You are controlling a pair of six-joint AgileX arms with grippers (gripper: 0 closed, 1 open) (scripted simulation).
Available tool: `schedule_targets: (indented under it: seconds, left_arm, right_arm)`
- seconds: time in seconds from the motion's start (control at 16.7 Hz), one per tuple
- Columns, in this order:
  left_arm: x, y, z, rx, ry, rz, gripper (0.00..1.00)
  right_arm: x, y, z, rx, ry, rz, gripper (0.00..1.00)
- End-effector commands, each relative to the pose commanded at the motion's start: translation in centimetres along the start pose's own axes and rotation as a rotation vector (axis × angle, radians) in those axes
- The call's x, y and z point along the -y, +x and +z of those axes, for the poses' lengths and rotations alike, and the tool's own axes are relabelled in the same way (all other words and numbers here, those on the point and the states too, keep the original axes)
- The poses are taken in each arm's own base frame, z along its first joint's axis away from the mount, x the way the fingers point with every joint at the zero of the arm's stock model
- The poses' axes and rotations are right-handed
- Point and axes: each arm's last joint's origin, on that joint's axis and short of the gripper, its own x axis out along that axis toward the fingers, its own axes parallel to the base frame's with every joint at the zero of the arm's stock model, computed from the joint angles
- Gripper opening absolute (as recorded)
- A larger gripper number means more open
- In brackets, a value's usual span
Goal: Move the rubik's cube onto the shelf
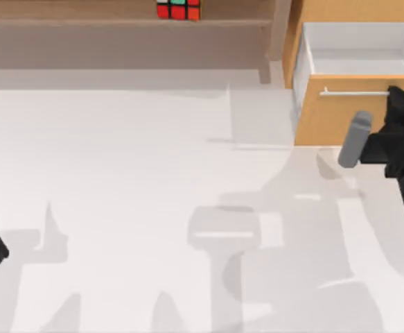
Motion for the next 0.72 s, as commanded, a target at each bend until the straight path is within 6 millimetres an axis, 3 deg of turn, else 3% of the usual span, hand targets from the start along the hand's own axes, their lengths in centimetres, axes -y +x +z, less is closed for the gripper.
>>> schedule_targets:
  seconds: [0.3,0.72]
  left_arm:
    - [0.0,0.0,0.0,0.000,0.000,0.000,1.00]
    - [0.0,0.0,0.0,0.000,0.000,0.000,1.00]
  right_arm:
    - [-0.1,0.1,0.0,0.002,0.001,0.006,0.00]
    - [-0.2,3.3,0.1,0.002,-0.001,0.007,0.00]
